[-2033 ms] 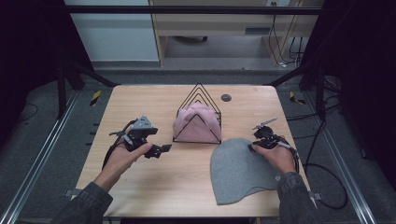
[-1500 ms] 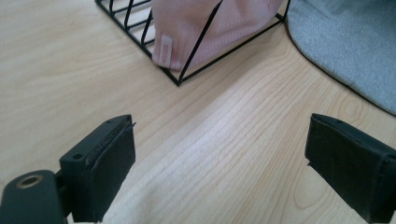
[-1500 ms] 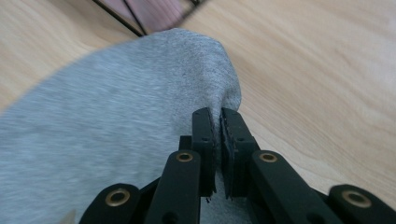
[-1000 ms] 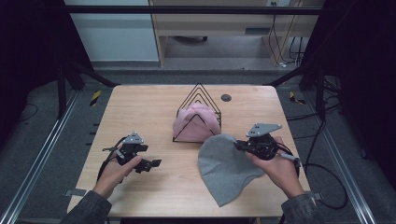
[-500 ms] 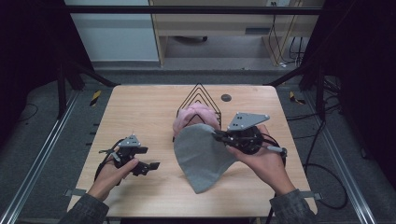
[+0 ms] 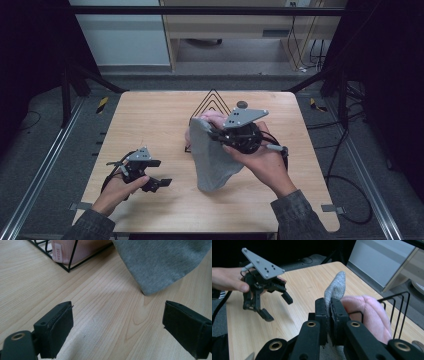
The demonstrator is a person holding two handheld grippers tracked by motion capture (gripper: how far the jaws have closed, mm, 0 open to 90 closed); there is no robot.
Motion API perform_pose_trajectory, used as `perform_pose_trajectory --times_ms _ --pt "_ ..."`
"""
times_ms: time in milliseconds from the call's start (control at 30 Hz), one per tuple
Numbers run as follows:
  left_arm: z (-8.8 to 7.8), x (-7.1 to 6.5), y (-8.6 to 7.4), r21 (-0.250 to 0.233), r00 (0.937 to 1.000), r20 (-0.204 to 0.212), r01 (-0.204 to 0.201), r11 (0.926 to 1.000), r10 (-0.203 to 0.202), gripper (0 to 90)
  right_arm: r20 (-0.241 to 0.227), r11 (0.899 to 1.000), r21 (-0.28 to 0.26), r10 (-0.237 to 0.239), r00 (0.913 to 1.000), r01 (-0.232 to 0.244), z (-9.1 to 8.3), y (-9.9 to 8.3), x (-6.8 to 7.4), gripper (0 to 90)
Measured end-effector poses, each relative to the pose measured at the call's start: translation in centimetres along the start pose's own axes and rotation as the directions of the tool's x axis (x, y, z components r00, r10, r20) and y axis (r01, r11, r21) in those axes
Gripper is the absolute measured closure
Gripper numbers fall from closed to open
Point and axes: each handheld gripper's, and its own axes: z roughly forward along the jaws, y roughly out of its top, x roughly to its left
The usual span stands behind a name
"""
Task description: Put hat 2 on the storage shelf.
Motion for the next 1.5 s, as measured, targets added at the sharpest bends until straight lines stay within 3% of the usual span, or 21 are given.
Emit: perform_pose_trajectory --times_ms 133,533,1200,1500 --pt "-0.2 -0.1 0.2 -0.015 1.0000 -0.005 0.003 0.9999 -0.003 9.3 -0.002 1.000 -0.002 -0.014 0.9999 0.014 0.1 1.0 0.1 85.7" --pt "-0.8 -0.9 2.6 -0.036 0.9987 0.004 -0.051 0.9981 0.051 9.8 -0.006 0.998 -0.024 -0.056 0.9984 0.056 0.1 4.6 0.7 85.8" --pt "-2.1 -0.3 5.3 -0.057 0.9984 0.012 -0.055 0.9968 0.056 10.9 -0.007 0.998 -0.031 -0.057 0.9984 0.056 0.9 7.1 0.5 85.7" --pt "-1.3 0.0 6.4 -0.051 0.9976 0.023 -0.064 0.9966 0.066 11.9 -0.025 0.997 -0.020 -0.076 0.9968 0.076 0.8 6.9 1.1 85.7"
